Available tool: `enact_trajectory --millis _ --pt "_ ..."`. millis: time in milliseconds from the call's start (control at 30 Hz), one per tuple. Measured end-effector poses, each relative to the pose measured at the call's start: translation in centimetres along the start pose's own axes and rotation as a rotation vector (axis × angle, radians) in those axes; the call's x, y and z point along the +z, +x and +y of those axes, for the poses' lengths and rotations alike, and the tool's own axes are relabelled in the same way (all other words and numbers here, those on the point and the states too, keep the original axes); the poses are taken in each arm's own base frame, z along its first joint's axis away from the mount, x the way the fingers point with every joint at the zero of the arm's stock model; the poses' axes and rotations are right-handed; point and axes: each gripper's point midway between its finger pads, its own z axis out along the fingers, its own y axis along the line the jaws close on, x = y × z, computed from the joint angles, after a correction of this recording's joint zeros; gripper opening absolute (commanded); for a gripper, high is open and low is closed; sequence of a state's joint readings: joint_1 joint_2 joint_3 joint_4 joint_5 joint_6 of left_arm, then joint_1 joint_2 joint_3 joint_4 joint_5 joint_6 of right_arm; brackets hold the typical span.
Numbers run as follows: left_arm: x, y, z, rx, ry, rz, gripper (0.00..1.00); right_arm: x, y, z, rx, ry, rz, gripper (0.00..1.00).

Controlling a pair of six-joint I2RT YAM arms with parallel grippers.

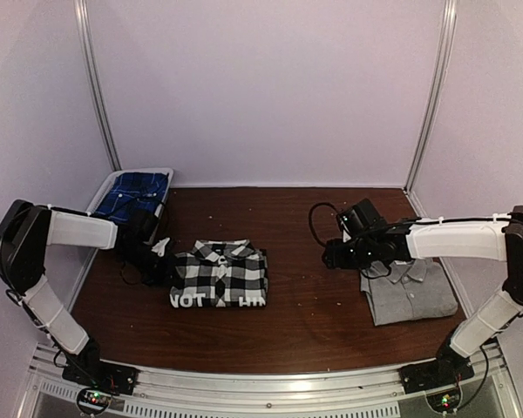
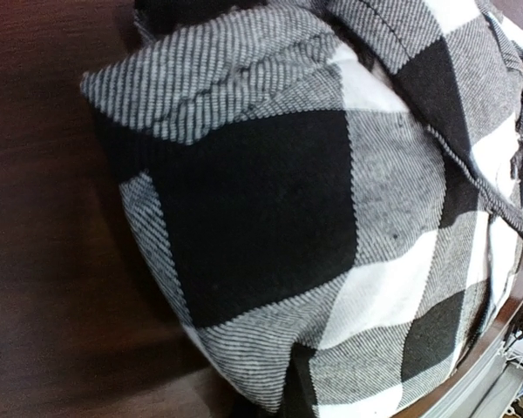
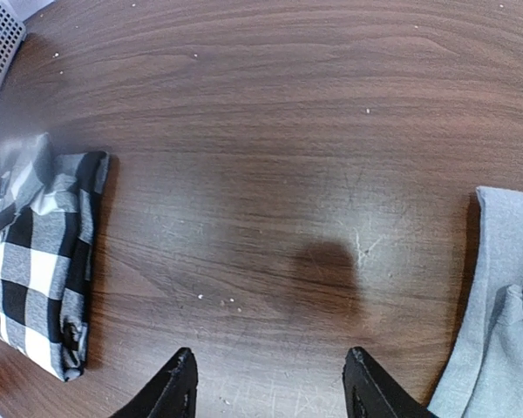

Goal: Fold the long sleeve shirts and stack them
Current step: Move the square-folded shirt to the center of the board.

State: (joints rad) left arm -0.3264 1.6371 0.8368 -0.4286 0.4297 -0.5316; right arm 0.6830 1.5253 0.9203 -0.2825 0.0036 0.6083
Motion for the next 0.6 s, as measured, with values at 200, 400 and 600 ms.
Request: enact_trajectory --millis 200,400,600 --pt "-1.2 0.0 2.2 -0.018 -0.061 -0.004 0.00 -0.7 1.1 -1.7 -0.004 0.056 0.009 0.59" --pt "-1.5 0.0 2.8 -0.008 -0.081 -0.002 0.26 -1.3 2.4 -3.4 0.001 0.112 0.028 0.60" --pt "-2.9 -0.1 2.9 0.005 -0.123 -0.008 0.45 -1.8 3.2 -4.9 0.006 0.175 0.046 0.57"
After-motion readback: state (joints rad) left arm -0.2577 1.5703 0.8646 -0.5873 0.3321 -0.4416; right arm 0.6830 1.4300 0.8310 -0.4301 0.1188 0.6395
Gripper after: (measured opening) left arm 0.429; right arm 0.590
